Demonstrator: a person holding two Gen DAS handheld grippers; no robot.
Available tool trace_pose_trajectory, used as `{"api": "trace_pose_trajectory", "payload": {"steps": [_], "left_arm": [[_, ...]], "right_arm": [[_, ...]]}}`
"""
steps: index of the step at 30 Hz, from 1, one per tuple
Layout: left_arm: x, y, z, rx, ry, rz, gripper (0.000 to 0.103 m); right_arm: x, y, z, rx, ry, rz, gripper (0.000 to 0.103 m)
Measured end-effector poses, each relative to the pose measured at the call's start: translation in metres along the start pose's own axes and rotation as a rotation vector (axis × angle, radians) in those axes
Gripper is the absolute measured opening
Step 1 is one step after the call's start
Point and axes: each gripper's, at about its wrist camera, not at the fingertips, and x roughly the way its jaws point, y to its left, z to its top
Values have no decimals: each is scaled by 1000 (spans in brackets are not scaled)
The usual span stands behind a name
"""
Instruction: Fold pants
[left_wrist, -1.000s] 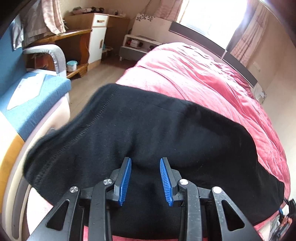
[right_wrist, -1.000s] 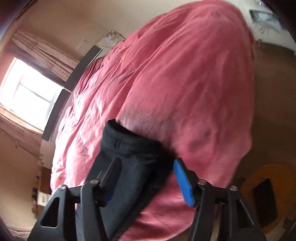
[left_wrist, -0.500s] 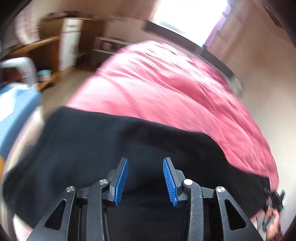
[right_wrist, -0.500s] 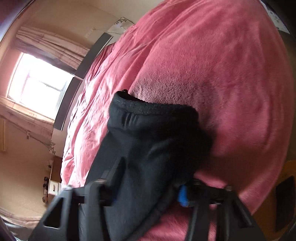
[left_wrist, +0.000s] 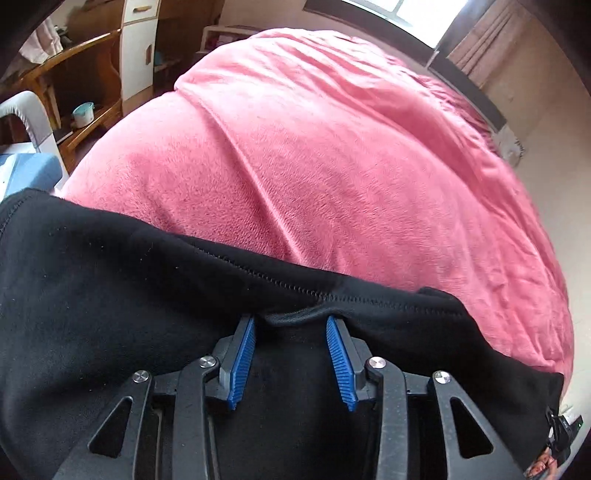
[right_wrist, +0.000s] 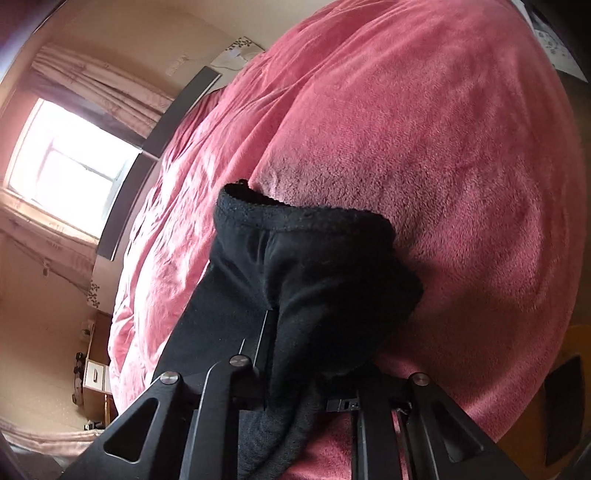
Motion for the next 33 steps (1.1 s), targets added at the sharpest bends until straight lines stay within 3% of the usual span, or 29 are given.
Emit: {"api": "trace_pose_trajectory", "payload": {"steps": [3, 6, 8, 12, 15, 17, 22, 28, 33], "left_arm": [[-20, -1, -7, 6, -49, -51, 41], [-36, -9, -19, 24, -63, -115, 44], [-44, -24, -32, 94, -59, -165, 45], [-51, -47, -70, 285, -51, -165, 45], [-41, -52, -85, 342, -30, -115, 45], [-44, -52, -87, 344, -41, -112, 45], [-54, -44, -80, 276, -30, -159, 45], [-72, -19, -84, 176, -60, -183, 46], [-80, -11, -82, 174, -90, -155, 46]], "right_arm": [[-3, -7, 1, 23, -10, 45, 32], [-2, -14, 1, 59, -7, 72, 33], [-4, -17, 2, 70, -9, 77, 33], [-7, -30, 3, 113, -18, 101, 33], [-7, -33, 4, 110, -16, 98, 27], [-10, -27, 6, 74, -14, 64, 22], [-28, 2, 14, 41, -35, 19, 20], [-61, 62, 15, -127, -96, -34, 20], [-76, 93, 8, -183, -124, -59, 20]]}}
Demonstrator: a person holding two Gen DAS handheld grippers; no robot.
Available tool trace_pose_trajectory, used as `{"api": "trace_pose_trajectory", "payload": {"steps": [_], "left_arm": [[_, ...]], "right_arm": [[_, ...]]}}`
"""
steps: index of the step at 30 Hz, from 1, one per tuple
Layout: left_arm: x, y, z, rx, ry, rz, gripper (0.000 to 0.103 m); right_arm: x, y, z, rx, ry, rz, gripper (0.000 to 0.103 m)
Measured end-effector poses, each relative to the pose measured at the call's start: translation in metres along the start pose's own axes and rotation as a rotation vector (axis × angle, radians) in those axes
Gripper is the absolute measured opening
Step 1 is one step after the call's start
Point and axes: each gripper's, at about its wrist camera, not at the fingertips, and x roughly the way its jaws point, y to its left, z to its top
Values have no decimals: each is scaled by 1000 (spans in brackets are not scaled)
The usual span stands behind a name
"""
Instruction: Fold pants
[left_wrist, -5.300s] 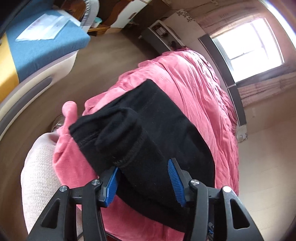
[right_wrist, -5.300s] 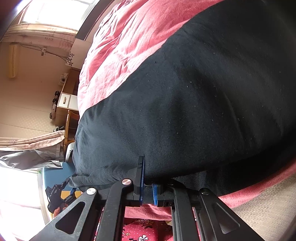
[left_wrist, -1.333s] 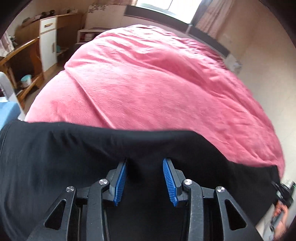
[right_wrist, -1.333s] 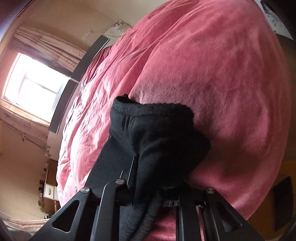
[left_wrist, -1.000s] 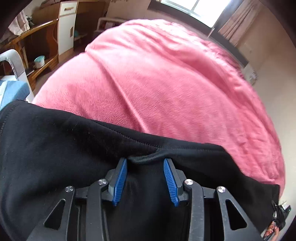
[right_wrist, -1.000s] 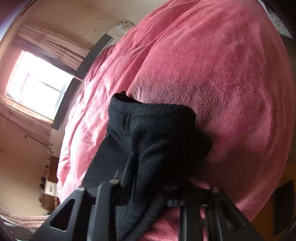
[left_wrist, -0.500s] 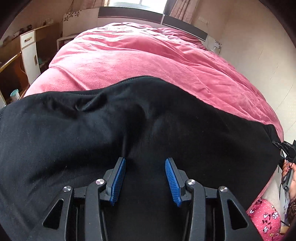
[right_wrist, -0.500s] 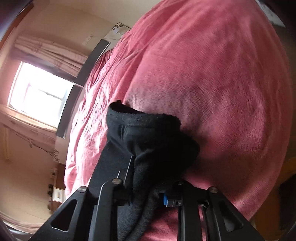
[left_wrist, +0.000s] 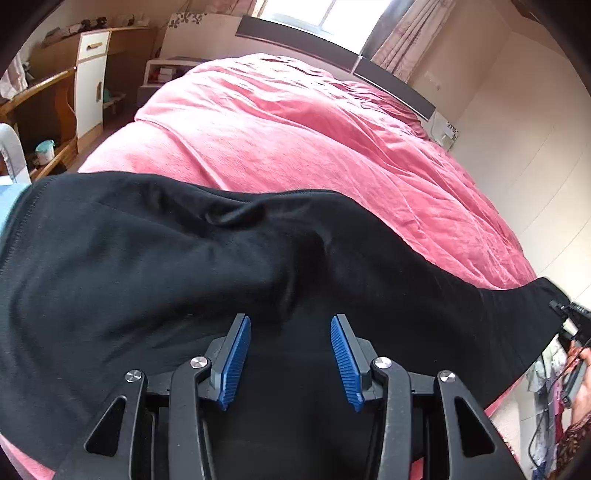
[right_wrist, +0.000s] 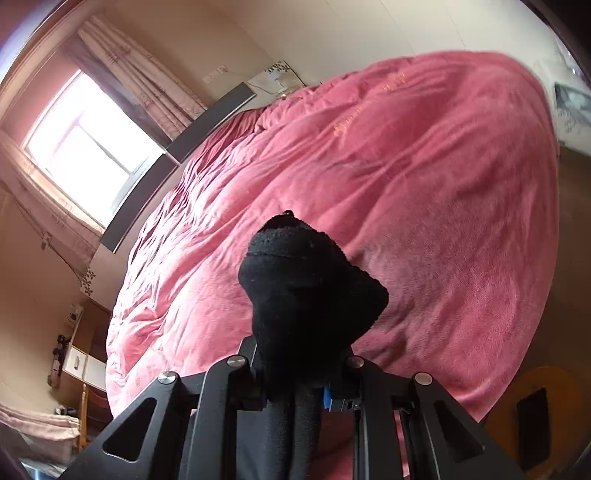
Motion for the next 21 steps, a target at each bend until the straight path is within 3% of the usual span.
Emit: {"api": "trace_pose_trajectory", "payload": {"steps": [4, 9, 13, 21], "left_arm": [[2, 4, -2, 16, -1, 63, 48], [1, 7, -6, 22, -13, 88, 62], [-2, 6, -8, 39, -13, 121, 62], [-12, 21, -5, -23, -10, 189, 62]], "right_arm": [[-15, 33, -8, -83, -39, 0, 20], [-30, 75, -20, -186, -74, 29, 20], [-37, 111, -32, -282, -88, 44, 20], [-32, 161, -59, -382, -68, 98, 20]]}}
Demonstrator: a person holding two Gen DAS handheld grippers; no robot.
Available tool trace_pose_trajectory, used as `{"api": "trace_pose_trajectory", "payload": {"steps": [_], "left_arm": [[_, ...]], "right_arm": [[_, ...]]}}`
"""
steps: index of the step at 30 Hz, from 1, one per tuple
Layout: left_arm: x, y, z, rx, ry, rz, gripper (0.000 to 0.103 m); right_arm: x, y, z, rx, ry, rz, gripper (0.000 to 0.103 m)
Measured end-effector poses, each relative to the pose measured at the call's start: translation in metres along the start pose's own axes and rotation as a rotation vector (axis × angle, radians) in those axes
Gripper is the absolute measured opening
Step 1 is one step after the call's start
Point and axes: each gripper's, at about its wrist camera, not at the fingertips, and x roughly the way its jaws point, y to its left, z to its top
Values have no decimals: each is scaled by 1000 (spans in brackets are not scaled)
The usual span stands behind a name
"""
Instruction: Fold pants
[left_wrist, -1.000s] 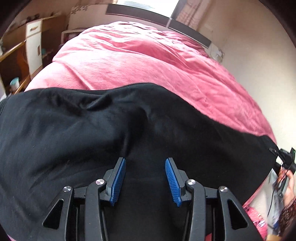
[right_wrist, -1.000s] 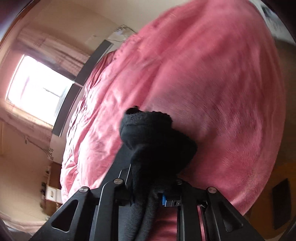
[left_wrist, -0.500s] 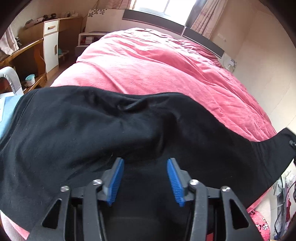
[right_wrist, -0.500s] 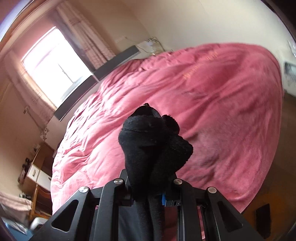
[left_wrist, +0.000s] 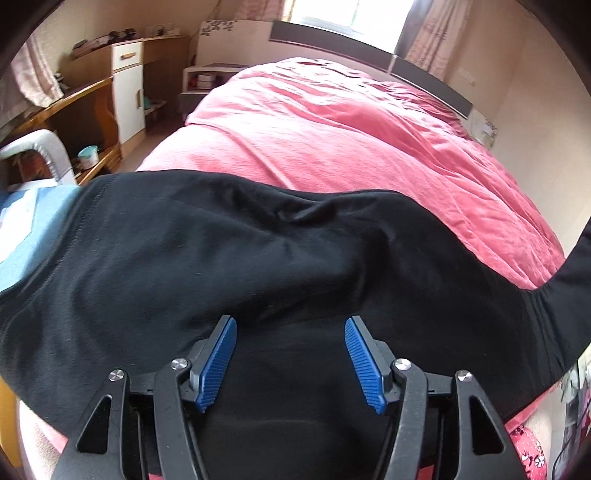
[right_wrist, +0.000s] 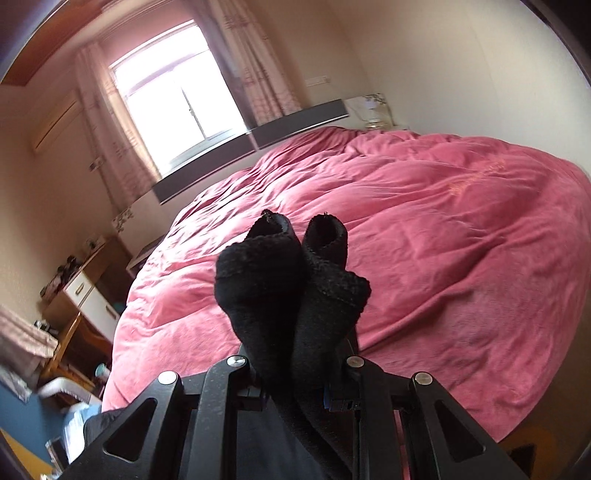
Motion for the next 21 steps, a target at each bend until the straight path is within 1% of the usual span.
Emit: {"api": "trace_pose_trajectory", "payload": {"steps": [9, 16, 21], "left_arm": [[-5, 10, -1, -23, 2, 44, 62], [-7, 14, -1, -35, 1, 53, 62], [-9, 18, -1, -38, -1, 62, 62]], "right_arm": [[12, 42, -18, -72, 38, 71, 20], [28, 79, -43, -144, 93, 138, 20], [40, 102, -62, -200, 136, 168, 20]]}}
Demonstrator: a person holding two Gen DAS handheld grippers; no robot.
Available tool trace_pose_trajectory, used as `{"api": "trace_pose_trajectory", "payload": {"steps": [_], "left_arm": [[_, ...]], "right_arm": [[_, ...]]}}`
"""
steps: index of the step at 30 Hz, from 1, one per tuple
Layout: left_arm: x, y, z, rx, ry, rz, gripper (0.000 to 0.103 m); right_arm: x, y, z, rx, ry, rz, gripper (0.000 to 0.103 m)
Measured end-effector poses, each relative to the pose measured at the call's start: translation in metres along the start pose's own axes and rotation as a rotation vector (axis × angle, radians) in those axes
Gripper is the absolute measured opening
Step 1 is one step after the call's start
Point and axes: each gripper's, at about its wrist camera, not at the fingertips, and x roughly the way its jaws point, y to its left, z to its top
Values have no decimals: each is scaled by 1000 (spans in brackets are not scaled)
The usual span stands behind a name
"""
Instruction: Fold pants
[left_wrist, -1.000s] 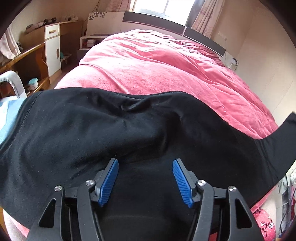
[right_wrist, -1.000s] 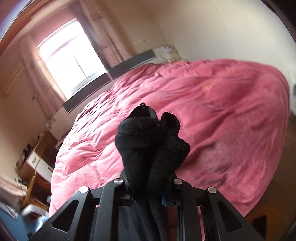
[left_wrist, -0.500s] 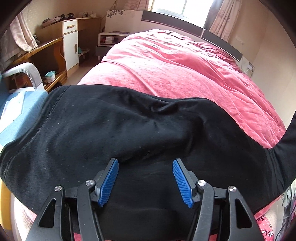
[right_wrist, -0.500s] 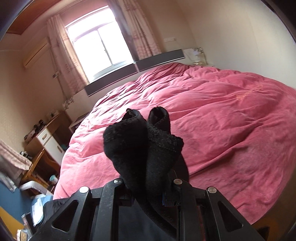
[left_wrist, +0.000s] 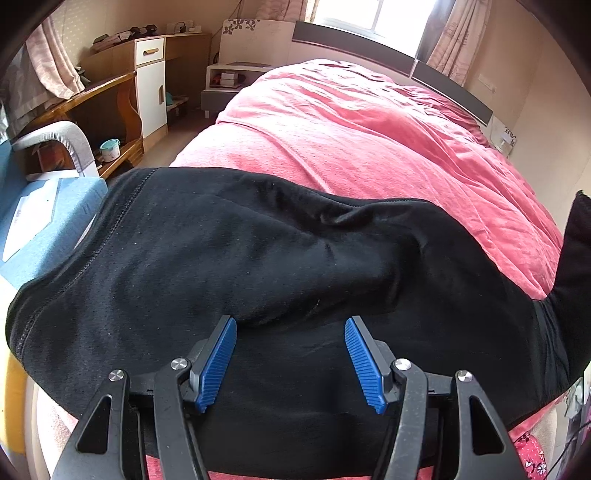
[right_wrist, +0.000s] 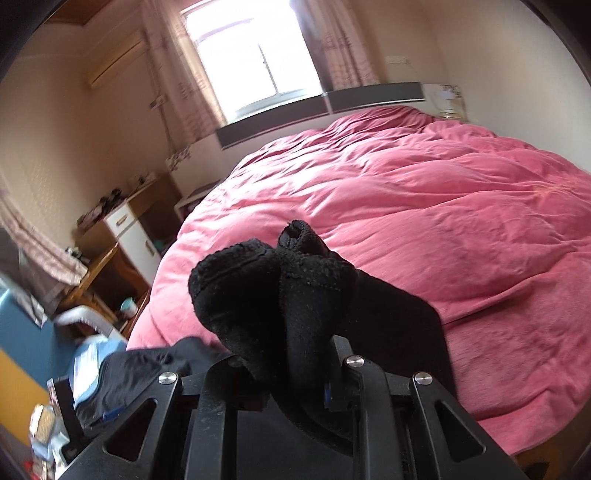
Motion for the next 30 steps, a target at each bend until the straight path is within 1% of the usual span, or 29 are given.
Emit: {"api": "trace_pose_trajectory", "payload": {"steps": [5, 11, 16, 18, 21, 22, 23, 24, 25, 26, 27, 28, 30], "left_arm": [[-1, 2, -1, -5, -1, 5, 62], [-2, 2, -2, -8, -6, 5, 62], [-3, 4, -2, -19, -13, -14, 62], [-3, 4, -2, -24, -16, -24, 62], [-5, 2, -3, -24, -23, -49, 62], [-5, 0, -3, -22, -24, -56, 62], [-6, -1, -3, -18, -27, -67, 62], [-6, -4, -3, -11, -28, -80, 62], [-7, -6, -3, -4, -28, -87, 62], [-7, -7, -4, 3, -27, -94, 62], [-7, -10, -5, 10, -26, -107, 62], [-7, -12, -5, 15, -26, -119, 62], [-8, -17, -6, 23, -22, -147, 62]], "right_arm": [[22, 18, -17, -49, 60, 30, 20], [51, 46, -46, -114, 145, 70, 20], [75, 64, -74, -204, 213, 66, 20], [84, 69, -86, -240, 246, 69, 24], [93, 72, -98, -256, 289, 81, 27], [95, 71, -101, -250, 304, 97, 34], [95, 71, -103, -240, 316, 130, 45], [94, 70, -105, -232, 327, 170, 51], [92, 71, -106, -221, 344, 218, 69], [91, 71, -108, -207, 363, 268, 77], [89, 70, -110, -185, 386, 332, 77], [86, 69, -110, -174, 393, 365, 77], [75, 65, -107, -174, 374, 405, 77]]}}
